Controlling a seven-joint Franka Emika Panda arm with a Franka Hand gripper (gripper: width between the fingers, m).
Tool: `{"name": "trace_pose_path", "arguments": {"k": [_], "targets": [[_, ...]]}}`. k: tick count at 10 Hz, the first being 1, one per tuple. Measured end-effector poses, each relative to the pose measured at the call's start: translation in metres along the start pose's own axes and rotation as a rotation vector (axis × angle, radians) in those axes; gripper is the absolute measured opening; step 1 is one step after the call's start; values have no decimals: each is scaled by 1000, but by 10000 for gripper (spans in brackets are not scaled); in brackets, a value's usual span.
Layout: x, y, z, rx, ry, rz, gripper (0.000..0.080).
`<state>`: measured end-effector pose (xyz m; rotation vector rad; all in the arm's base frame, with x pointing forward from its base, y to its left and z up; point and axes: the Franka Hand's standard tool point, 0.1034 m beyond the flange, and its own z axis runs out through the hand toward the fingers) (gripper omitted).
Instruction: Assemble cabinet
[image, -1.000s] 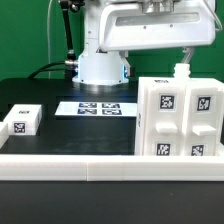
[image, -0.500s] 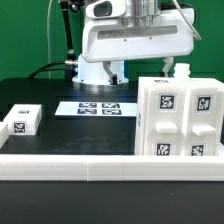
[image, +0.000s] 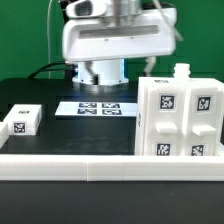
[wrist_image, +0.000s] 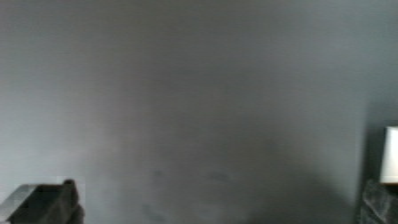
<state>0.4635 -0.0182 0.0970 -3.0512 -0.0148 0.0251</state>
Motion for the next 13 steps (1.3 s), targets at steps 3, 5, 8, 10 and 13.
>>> {"name": "trace_pose_path", "arguments": {"k": [3,5,8,10,13], "targets": [[-27,61,13,-25,1,-29,797],[-39,100,25,-53,3,-22,797],[-47,147,33,-88,6,-28,797],[-49,168,35,-105,8,-26,797],[-50,175,42,-108,-4,-23,797]]}}
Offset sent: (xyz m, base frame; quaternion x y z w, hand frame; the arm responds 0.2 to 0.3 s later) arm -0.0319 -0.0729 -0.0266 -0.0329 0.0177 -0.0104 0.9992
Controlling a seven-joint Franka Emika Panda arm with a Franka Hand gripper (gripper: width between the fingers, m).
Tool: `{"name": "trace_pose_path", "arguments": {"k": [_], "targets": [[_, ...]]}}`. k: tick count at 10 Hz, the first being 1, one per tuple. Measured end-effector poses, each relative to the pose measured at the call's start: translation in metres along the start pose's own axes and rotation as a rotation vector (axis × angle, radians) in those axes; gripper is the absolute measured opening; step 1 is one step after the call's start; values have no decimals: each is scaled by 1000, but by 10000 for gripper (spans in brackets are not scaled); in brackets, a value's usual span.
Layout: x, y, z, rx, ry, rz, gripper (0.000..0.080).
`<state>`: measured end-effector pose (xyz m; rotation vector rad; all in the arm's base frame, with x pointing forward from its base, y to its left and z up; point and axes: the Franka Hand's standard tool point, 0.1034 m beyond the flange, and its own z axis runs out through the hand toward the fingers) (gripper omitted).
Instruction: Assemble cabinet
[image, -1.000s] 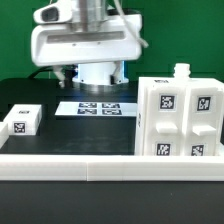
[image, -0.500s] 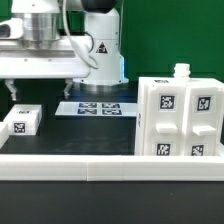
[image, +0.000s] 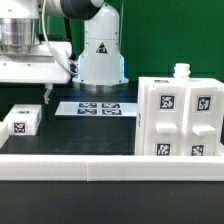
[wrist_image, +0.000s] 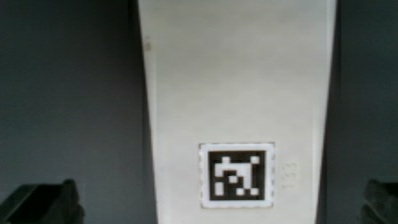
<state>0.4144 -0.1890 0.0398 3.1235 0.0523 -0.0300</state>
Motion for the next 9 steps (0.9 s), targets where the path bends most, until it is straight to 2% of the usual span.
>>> {"name": "trace_pose_path", "arguments": {"k": [4,7,9], "targets": [[-5,-6,12,5,-23,-11,797],[-7,-6,27,-17,-24,-26,797],[-7,-6,27,-17,-23,-27,797]]}}
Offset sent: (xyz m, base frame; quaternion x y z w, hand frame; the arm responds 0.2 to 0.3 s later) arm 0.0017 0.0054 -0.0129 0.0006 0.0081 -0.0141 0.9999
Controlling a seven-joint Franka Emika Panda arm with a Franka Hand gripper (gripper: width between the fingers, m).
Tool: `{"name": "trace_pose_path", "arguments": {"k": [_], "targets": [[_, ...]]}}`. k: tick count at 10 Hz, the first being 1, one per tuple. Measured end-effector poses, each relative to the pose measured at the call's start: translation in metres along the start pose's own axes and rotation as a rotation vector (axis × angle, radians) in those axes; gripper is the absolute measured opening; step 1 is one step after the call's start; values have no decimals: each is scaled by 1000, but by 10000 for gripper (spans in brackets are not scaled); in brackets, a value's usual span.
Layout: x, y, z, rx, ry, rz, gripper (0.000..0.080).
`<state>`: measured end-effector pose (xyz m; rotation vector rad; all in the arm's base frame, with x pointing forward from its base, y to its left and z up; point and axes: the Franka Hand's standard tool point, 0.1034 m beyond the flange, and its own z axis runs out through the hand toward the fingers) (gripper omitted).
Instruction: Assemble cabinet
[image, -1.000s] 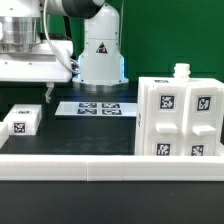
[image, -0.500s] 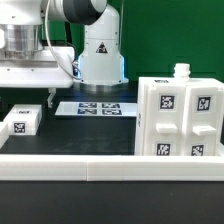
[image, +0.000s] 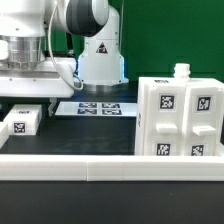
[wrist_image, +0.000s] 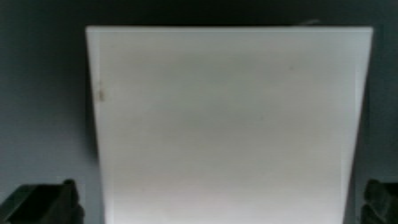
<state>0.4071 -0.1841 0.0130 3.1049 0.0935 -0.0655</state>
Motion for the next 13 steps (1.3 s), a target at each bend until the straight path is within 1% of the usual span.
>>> {"name": "trace_pose_path", "arguments": {"k": [1,2,3,8,9,10,12,13], "targets": [[0,0,0,0,0,0,677],[0,0,0,0,0,0,677],[0,0,0,0,0,0,558],[0,-1,-1,2,0,-1,561],[2,-6,-14,30,-8,-3,561],[6,-12,-35,62,-6,-3,561],[13,-25,-68,106,2,31,561],[18,-36,-90,125,5,53,563]]}}
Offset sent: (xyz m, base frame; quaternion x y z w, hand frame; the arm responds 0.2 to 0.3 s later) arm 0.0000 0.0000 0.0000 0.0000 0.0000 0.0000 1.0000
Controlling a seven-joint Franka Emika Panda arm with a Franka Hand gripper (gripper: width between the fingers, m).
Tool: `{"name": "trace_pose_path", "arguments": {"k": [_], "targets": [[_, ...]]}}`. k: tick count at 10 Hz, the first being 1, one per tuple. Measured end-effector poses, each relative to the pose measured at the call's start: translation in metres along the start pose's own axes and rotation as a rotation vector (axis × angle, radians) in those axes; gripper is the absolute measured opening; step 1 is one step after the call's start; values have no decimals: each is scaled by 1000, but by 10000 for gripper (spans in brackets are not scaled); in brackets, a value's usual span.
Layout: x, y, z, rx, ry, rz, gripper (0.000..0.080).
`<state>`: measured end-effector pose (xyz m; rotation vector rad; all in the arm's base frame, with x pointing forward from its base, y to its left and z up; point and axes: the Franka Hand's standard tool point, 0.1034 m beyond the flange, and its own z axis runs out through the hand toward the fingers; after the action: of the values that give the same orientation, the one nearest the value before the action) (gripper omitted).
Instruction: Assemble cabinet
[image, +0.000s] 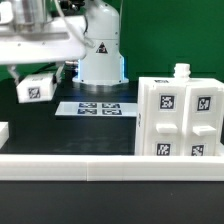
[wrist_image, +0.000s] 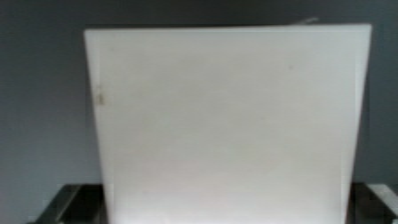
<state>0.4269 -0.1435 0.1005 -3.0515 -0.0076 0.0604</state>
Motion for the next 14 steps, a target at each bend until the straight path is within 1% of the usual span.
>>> {"name": "trace_pose_path", "arguments": {"k": [1,3,4,5,6,7,8,9,11,14], "targets": [[7,-11,-19,-5,18,-7,563],[5,-12,-13,-7,18,-19,563],[6,-16,-13,-7,19,-26,563],[8,-24,-12,-8,15,-32,563],[14,-35,-13,-8,13,-34,563],[21,-49,-22,-3,16,-27,563],[27,-68,-30,2,23,6,563],[36,-91,-37,5,28,38,563],[50,-134,-44,6,33,98,563],[49,-152,-41,6,28,74,563]]}}
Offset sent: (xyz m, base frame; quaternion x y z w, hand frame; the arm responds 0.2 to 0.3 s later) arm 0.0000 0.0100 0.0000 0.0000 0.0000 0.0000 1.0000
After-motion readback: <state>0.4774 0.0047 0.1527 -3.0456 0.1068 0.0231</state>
